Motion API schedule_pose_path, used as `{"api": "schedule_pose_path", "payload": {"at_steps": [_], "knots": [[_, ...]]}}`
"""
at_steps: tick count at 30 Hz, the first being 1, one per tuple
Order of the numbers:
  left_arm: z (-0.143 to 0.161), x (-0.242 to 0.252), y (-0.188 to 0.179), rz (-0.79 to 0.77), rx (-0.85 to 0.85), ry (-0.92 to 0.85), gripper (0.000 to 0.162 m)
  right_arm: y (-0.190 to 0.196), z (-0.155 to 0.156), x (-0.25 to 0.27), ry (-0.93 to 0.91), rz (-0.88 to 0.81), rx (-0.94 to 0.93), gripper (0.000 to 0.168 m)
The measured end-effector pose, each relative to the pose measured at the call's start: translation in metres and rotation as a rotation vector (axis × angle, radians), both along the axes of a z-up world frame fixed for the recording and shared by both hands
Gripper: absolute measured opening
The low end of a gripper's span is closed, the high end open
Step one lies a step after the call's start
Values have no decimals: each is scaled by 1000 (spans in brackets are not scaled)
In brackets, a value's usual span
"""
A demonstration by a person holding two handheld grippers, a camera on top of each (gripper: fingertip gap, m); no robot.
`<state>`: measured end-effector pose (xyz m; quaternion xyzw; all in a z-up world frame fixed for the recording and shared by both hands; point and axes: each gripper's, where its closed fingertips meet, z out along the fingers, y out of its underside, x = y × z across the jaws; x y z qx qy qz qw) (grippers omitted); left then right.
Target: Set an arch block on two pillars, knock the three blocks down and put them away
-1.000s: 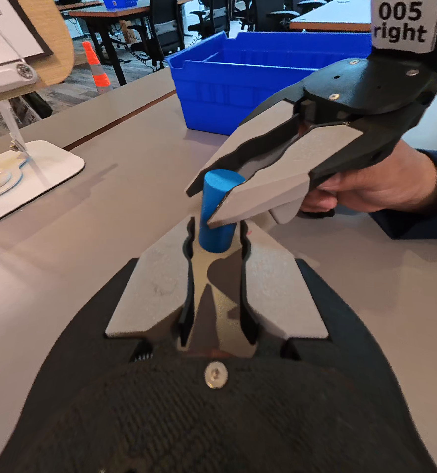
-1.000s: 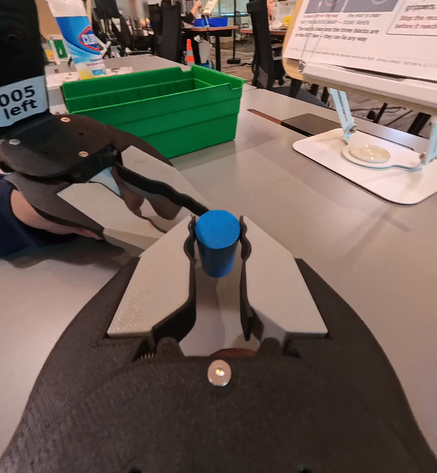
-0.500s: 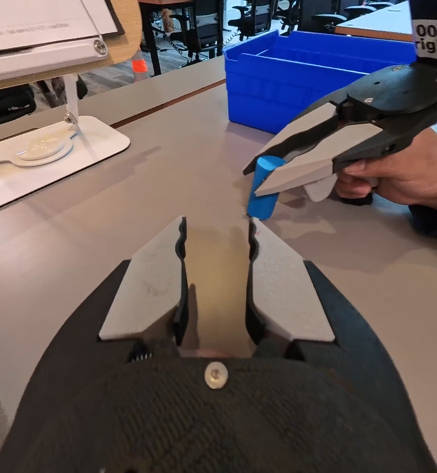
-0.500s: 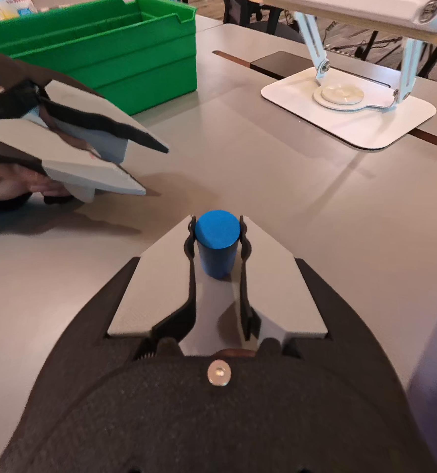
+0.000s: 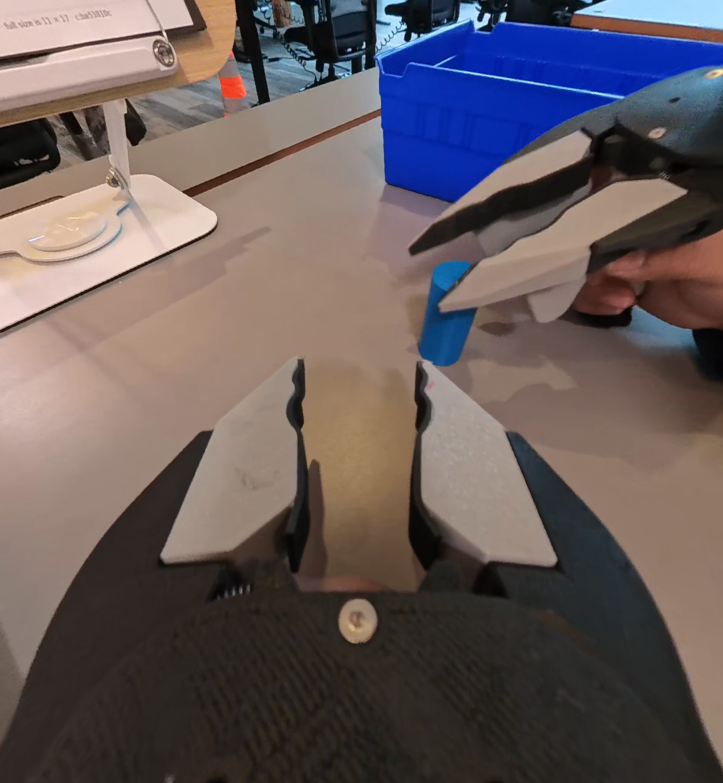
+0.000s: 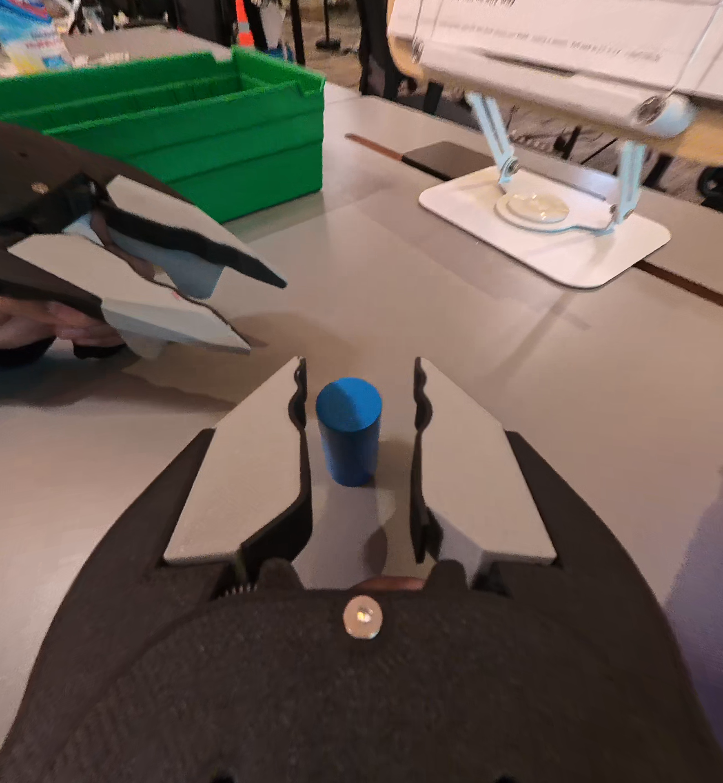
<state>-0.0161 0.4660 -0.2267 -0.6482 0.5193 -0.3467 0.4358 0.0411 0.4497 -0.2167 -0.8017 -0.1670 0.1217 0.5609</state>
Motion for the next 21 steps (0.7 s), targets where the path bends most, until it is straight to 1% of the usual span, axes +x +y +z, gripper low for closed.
{"api": "schedule_pose_path", "payload": {"at_steps": [5, 8, 11, 14, 16, 18, 20, 21], "knots": [[3, -4, -1, 0, 21, 5, 52, -2, 27, 6, 50, -35, 137, 55], [11, -18, -7, 59, 28, 2, 55, -5, 34, 10, 19, -61, 181, 55], [39, -50, -13, 157, 62, -22, 55, -9, 43, 12, 5, -76, 227, 53], [80, -101, -9, 260, 50, -29, 56, -10, 47, 12, 17, -91, 241, 51], [111, -134, -6, 271, 21, -54, 69, -11, 51, 16, 6, -122, 266, 47], [135, -170, 15, 357, 45, -52, 80, -13, 58, 21, -10, -163, 314, 47], [149, -204, 46, 464, 75, -36, 80, -15, 64, 23, -16, -179, 340, 47], [150, -216, 60, 500, 58, -25, 80, -15, 65, 22, -16, -178, 344, 47]]}}
